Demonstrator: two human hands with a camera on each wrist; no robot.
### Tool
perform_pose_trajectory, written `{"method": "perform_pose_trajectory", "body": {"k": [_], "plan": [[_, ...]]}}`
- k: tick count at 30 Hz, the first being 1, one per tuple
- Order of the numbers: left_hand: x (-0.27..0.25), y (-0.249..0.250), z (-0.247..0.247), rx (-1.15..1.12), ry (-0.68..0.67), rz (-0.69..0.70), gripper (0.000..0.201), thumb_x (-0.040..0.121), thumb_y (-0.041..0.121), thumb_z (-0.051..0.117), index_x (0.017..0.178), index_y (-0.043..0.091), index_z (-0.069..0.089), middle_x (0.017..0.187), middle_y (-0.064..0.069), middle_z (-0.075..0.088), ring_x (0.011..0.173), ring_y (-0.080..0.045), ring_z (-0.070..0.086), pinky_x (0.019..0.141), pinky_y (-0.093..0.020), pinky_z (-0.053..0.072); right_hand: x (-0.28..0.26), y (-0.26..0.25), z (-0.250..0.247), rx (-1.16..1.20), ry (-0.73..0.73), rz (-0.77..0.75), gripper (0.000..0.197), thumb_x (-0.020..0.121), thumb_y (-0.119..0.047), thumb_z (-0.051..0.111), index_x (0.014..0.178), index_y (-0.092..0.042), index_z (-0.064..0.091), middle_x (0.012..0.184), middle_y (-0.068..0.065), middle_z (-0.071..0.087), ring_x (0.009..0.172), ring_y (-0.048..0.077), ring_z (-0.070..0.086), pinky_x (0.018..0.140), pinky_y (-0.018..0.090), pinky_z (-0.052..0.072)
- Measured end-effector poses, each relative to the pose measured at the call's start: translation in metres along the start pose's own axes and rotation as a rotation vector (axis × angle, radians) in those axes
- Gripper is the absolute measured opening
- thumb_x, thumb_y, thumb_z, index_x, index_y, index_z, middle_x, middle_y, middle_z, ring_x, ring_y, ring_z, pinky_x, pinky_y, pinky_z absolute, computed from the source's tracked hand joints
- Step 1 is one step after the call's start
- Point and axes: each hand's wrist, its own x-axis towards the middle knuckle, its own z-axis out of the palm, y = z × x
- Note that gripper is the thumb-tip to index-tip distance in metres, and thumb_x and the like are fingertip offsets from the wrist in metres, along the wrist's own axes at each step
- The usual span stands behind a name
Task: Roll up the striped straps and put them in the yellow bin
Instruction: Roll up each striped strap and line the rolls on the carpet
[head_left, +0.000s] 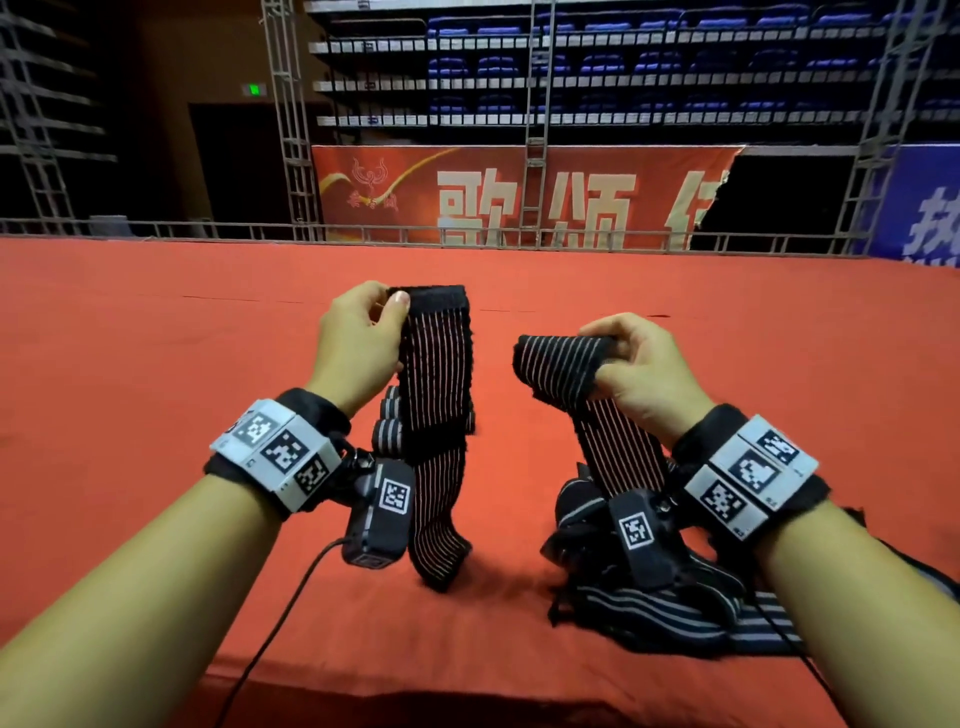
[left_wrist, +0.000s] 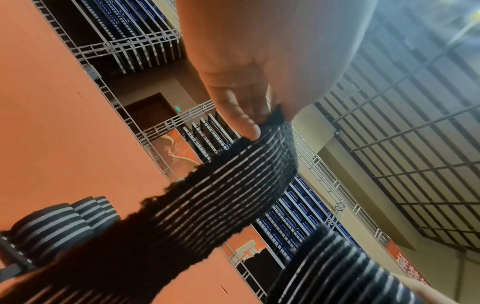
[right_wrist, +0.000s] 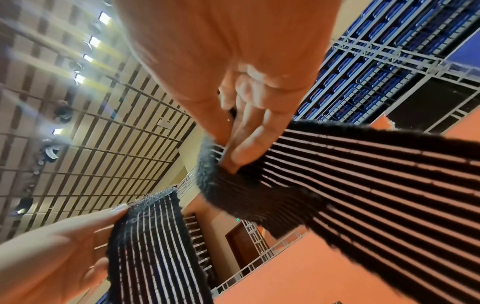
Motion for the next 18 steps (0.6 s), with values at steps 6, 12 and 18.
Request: {"method": "perform_pose_trajectory", "body": {"k": [6,12,18], "plan": [[-0.006,-0.002,0.006,-0.04,-0.061,-0.02,0.026,0.101,0.023,0.049,0.091,0.003,0.061,0.074,-0.009,0.057,0.06,-0.019,0.056,0.053,-0.036,0.056,0.005,0.01,0.002,-0.14,0.099,-0.043,0.021,0.081,-0.014,0.065,0.065,-0.007,0.053,0.061,0.006,0.051,0.06,0.015,0.046,0.057,0.032,0.038],[-0.016,0.0,0.019,-0.061,-0.111,-0.01,0.027,0.101,0.023,0.05,0.09,0.002,0.061,0.074,-0.012,0.057,0.064,-0.021,0.056,0.051,-0.036,0.055,0.003,0.015,0.006,-0.222,0.032,0.072,0.04,0.074,-0.04,0.063,0.058,-0.004,0.052,0.057,0.004,0.05,0.056,0.016,0.05,0.055,0.032,0.038],[-0.027,0.002,0.028,-0.074,-0.151,-0.027,0.029,0.1,0.025,0.051,0.087,0.001,0.06,0.071,-0.013,0.056,0.058,-0.02,0.055,0.053,-0.045,0.054,0.005,0.014,0.013,-0.235,0.154,-0.025,0.033,0.087,-0.023,0.05,0.056,-0.016,0.04,0.057,0.005,0.045,0.055,0.021,0.043,0.054,0.036,0.034]]}}
